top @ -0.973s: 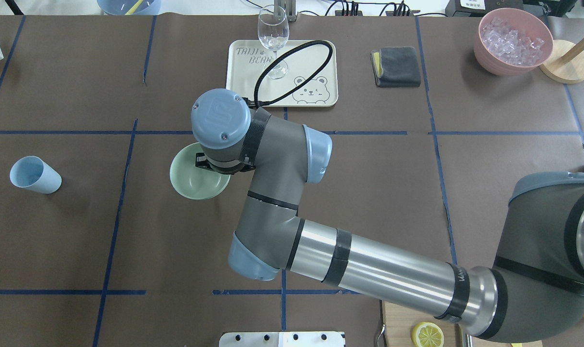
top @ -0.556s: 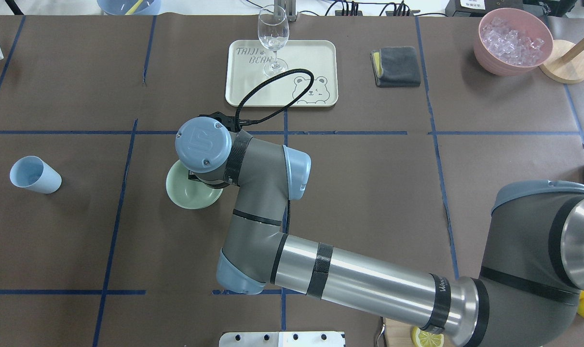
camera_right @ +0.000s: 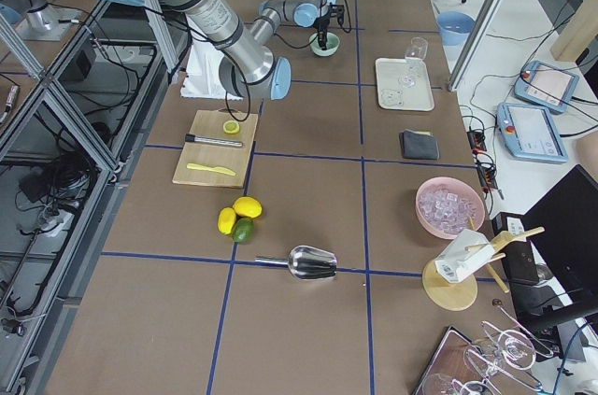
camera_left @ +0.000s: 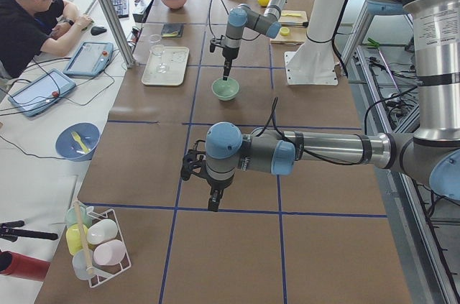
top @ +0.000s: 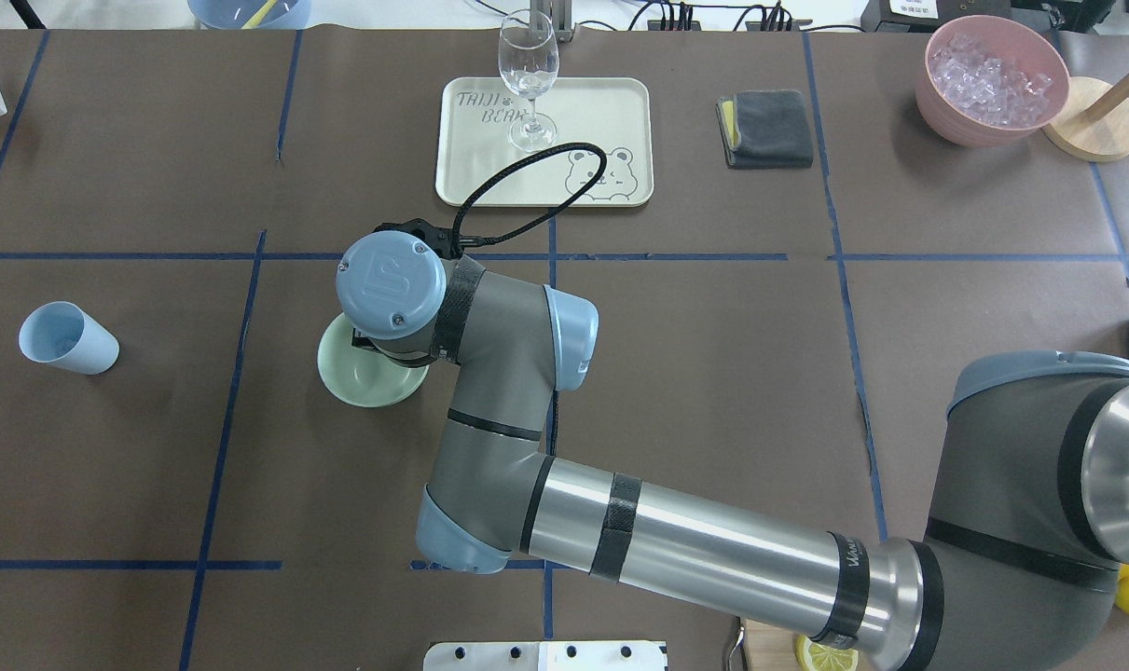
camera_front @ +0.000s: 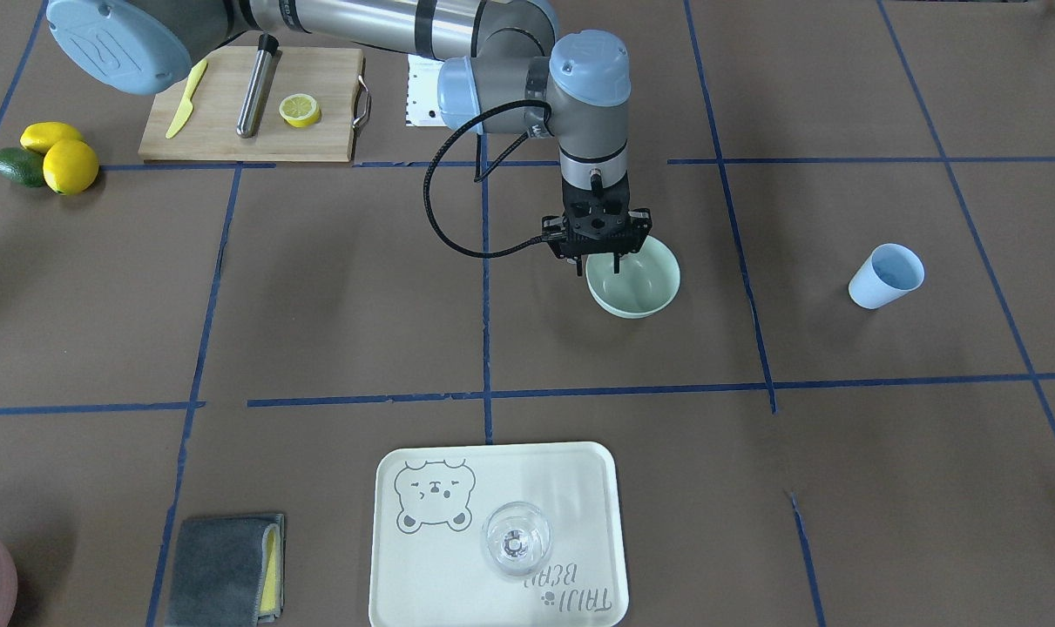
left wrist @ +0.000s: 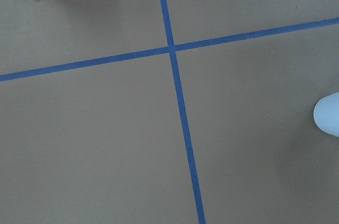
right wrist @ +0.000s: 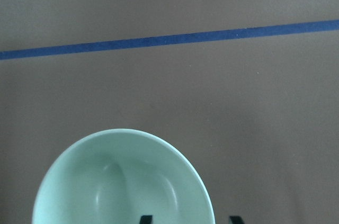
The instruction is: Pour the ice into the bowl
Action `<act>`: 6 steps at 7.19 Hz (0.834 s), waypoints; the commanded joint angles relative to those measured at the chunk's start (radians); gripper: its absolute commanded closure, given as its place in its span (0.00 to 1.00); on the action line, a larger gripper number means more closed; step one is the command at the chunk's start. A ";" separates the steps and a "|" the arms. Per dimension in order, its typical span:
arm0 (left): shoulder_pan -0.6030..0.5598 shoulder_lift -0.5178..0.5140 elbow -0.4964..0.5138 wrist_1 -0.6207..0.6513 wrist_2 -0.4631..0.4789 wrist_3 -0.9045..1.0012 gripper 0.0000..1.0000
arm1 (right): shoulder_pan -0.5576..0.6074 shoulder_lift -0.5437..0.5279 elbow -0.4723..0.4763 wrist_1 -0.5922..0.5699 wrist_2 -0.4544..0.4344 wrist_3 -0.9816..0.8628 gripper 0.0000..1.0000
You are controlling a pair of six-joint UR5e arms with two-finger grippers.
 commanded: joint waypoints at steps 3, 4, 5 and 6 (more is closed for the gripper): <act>0.000 -0.018 -0.029 -0.024 0.015 -0.005 0.00 | 0.269 -0.159 0.176 -0.016 0.237 -0.283 0.00; 0.002 -0.032 -0.032 -0.026 0.014 -0.006 0.00 | 0.358 -0.243 0.216 -0.027 0.306 -0.395 0.00; 0.005 -0.049 -0.031 -0.026 0.015 -0.006 0.00 | 0.448 -0.359 0.306 -0.057 0.372 -0.595 0.00; 0.005 -0.066 -0.035 -0.028 0.012 -0.005 0.00 | 0.563 -0.451 0.369 -0.101 0.467 -0.778 0.00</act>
